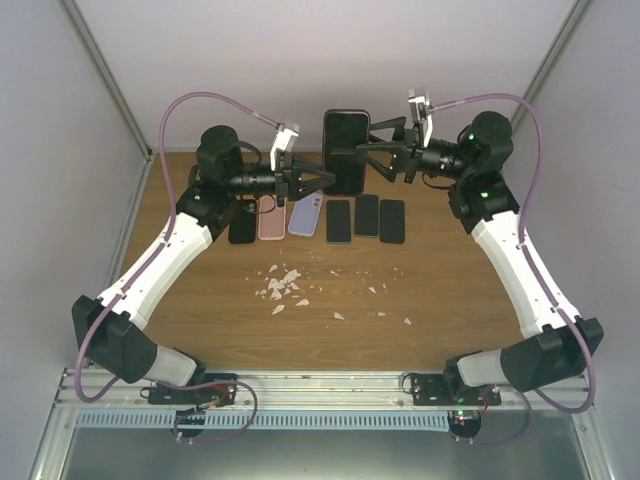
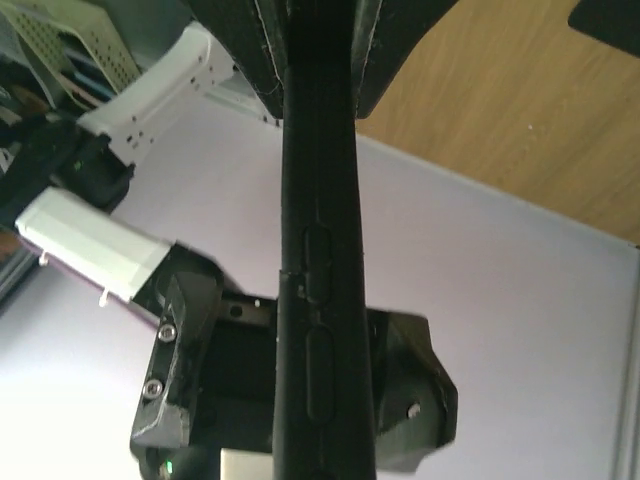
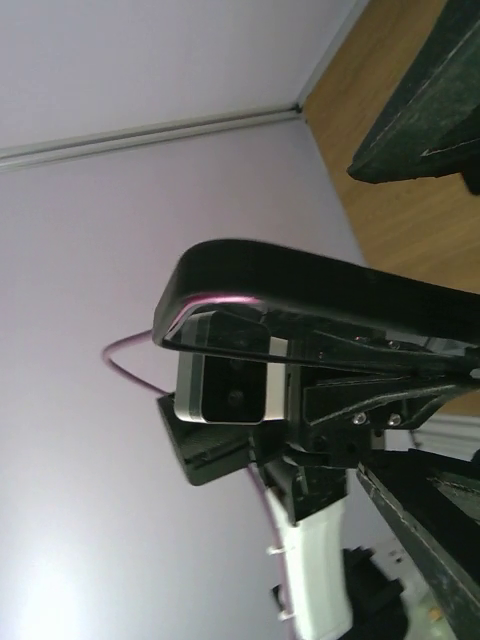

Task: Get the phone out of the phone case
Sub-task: Remove the phone case from the phone.

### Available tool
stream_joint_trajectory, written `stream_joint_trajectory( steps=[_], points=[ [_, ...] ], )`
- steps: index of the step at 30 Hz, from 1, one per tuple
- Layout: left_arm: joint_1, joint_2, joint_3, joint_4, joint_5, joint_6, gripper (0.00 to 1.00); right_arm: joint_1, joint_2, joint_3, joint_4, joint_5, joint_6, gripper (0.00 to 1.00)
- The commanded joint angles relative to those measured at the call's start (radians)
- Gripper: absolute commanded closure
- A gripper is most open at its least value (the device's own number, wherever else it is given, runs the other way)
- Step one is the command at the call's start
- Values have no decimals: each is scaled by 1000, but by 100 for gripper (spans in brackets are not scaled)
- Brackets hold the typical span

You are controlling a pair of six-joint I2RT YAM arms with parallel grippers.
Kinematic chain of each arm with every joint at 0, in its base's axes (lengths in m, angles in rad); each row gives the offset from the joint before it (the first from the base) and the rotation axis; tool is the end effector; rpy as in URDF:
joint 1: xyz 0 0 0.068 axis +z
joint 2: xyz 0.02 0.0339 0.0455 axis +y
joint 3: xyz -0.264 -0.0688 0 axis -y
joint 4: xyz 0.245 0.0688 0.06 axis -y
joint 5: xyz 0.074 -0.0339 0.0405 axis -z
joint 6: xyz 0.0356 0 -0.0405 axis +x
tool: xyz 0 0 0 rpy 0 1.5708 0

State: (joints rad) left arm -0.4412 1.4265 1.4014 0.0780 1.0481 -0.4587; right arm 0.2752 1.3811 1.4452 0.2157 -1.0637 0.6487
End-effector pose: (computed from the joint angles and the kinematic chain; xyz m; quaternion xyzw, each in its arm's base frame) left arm 0.2763 -0.1646 0.4334 0.3578 0.5990 -0.5833 0.4159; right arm 0.2789 0.1111 0.4735 -0.3018 0.5847 0.5800 0.4803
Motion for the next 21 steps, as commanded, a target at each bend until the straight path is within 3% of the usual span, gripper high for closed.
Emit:
stream_joint_trajectory(
  steps=[1,9,21],
  points=[
    [10,-41,5,-125,117,185,100,-6,-30,63,-336,-48,-325,27],
    [9,1,62,-345,196,345,100,-7,-11,63,-454,-123,-375,35],
    [7,52,100,-480,165,439,100,13,-4,18,-502,-148,-358,51]
  ],
)
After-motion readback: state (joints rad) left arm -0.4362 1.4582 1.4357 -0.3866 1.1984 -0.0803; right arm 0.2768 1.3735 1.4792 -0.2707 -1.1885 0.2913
